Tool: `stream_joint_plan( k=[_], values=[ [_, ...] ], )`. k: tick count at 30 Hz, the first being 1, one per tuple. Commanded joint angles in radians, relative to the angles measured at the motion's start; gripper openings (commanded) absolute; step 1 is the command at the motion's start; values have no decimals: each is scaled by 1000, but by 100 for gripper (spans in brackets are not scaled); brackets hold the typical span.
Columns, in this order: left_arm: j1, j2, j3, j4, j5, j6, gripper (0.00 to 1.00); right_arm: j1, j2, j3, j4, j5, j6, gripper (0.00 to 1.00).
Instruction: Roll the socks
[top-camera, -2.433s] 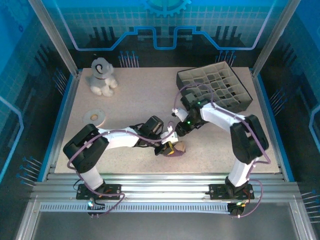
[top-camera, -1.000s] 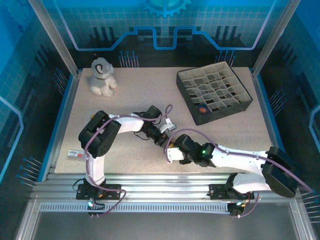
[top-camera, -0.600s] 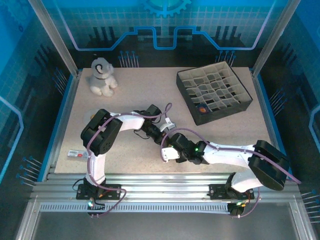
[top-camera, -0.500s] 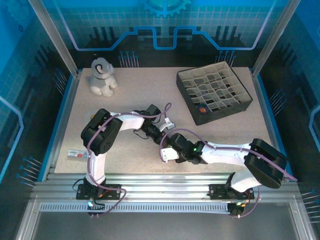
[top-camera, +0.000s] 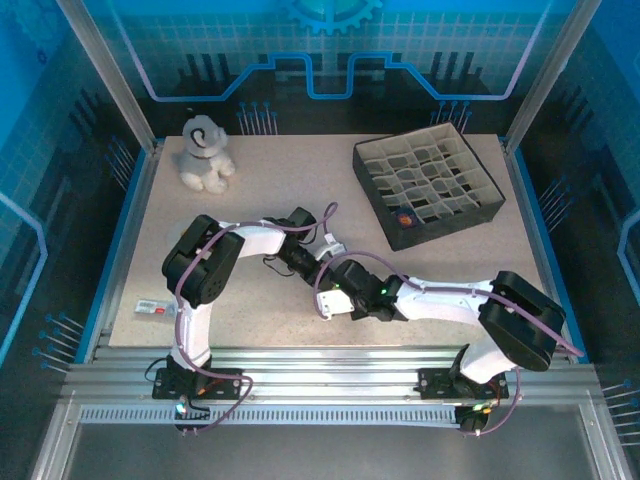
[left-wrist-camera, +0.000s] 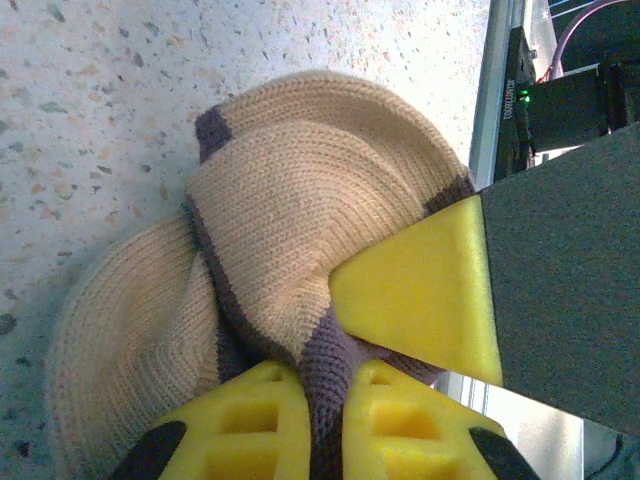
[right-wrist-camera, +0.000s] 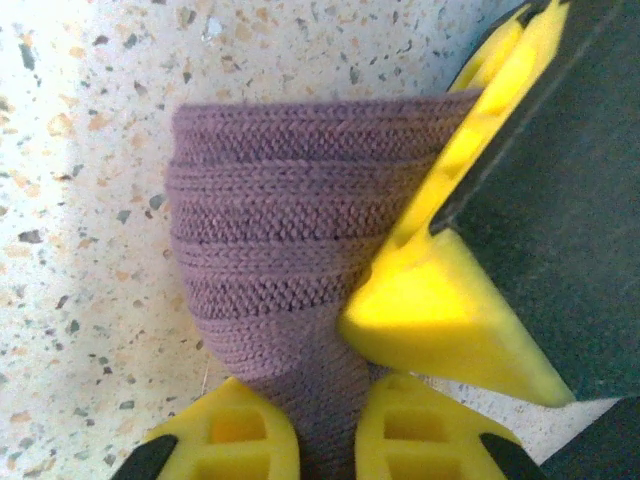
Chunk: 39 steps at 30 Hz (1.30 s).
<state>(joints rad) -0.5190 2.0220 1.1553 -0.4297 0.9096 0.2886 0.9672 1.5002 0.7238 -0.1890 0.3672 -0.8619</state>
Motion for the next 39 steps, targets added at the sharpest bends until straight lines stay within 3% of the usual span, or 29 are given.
stream_joint_plan(
  k=[1, 8, 21, 32, 39],
  values=[
    [-9, 25, -7, -35, -81, 13, 8, -28, 40, 33, -89, -98, 7, 4],
    [-10, -62, -87, 77, -178, -14, 26, -101, 86, 139, -330, -256, 40, 0],
    [-10, -259, -257, 289, -323, -43, 33, -151, 174, 231, -464, -364, 60, 0],
    [-9, -535, -565, 667, -478, -73, 40, -190, 209, 271, -516, -420, 61, 0],
    [-12, -686, -740, 861, -518, -82, 41, -201, 232, 292, -536, -442, 61, 0]
  ],
)
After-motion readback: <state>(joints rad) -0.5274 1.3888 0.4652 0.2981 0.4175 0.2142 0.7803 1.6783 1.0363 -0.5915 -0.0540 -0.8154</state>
